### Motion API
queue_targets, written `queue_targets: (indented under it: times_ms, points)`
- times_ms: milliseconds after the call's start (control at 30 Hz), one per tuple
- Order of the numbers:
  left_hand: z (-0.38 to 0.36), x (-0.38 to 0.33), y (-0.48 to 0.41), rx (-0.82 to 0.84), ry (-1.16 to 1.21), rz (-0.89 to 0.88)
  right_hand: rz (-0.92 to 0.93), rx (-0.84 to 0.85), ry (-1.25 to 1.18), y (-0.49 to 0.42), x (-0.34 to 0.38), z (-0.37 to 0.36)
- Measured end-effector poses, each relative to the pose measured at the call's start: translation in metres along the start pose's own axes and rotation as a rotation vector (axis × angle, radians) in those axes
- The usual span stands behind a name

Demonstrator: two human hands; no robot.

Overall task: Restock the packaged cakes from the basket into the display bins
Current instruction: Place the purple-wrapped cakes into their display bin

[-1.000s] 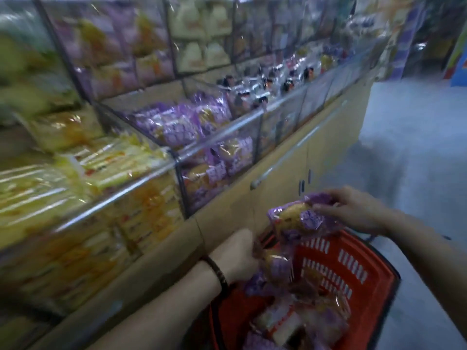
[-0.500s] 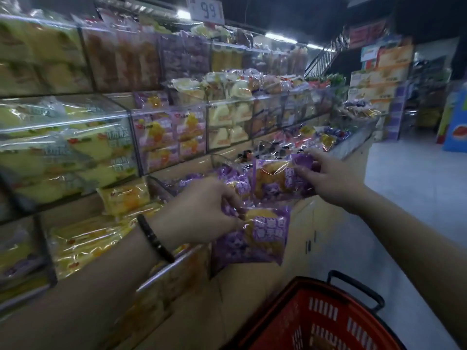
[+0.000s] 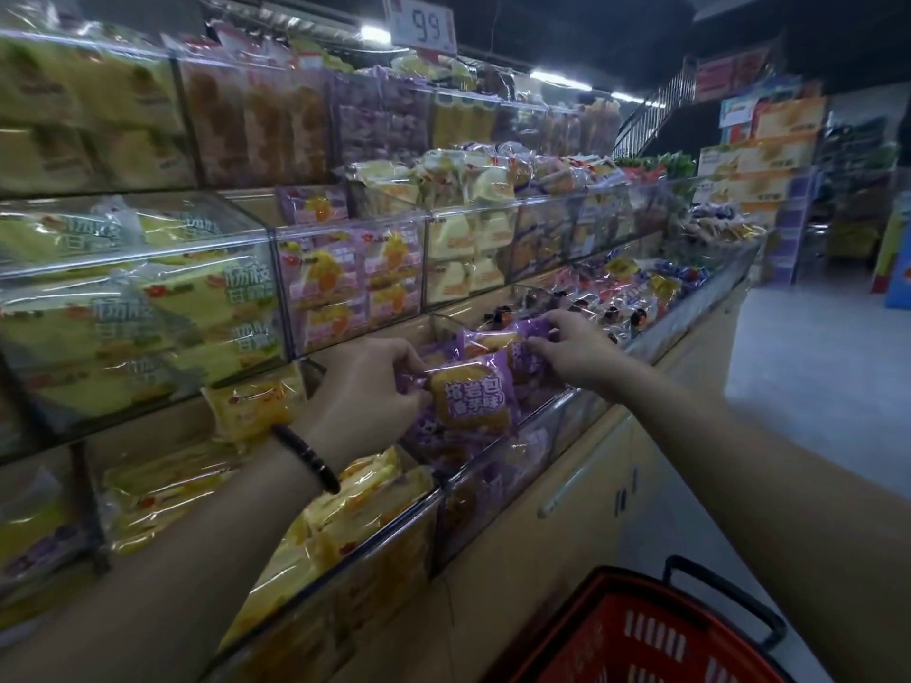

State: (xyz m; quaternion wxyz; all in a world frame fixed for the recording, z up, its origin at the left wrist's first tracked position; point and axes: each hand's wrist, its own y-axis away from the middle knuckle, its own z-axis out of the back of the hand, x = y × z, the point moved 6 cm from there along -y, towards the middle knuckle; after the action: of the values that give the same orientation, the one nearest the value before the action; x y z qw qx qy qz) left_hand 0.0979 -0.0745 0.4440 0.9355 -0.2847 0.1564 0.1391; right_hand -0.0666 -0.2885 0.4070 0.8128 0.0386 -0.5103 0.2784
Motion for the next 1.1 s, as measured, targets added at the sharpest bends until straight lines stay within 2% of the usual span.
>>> queue_targets:
  times_ms: [67,133,233,300,400,467,500,567,633,733,933,1100]
  points:
    - [-0.002,0.001,0.003,-0.008,-0.017,-0.026,-0.005,0.012,0.057,-0.006,-0.003,-0.005]
    - [-0.005,0.003,0.004,0.023,-0.069,-0.034,0.024,0.03,0.214,-0.009,-0.003,-0.006]
    - [-0.012,0.008,0.004,0.138,-0.075,0.0,0.065,0.112,0.477,-0.006,-0.003,-0.016]
    - [-0.019,0.009,0.004,0.23,-0.111,-0.01,0.056,0.115,0.556,-0.005,-0.006,-0.021]
    - [-0.022,0.008,0.001,0.245,-0.223,-0.033,0.121,-0.033,0.528,0.0,0.003,-0.013]
    - [-0.025,0.008,-0.003,0.248,-0.26,-0.021,0.271,-0.094,0.324,0.015,0.023,-0.006]
    - [-0.027,0.008,-0.005,0.256,-0.275,-0.007,0.321,-0.026,0.193,0.024,0.034,-0.007]
    - [-0.027,0.008,-0.008,0.256,-0.322,0.003,0.366,0.27,0.055,0.048,0.055,-0.02]
    - [-0.024,0.006,-0.012,0.245,-0.349,-0.002,0.413,0.419,0.178,0.066,0.068,-0.035]
    - [-0.025,0.004,-0.02,0.25,-0.403,-0.008,0.498,0.288,0.357,0.064,0.076,-0.041]
    - [-0.03,0.011,-0.022,0.207,-0.447,-0.031,0.492,0.153,0.373,0.057,0.073,-0.052]
    - [-0.024,0.014,-0.023,0.327,-0.41,-0.092,0.471,0.104,0.395,0.054,0.072,-0.06]
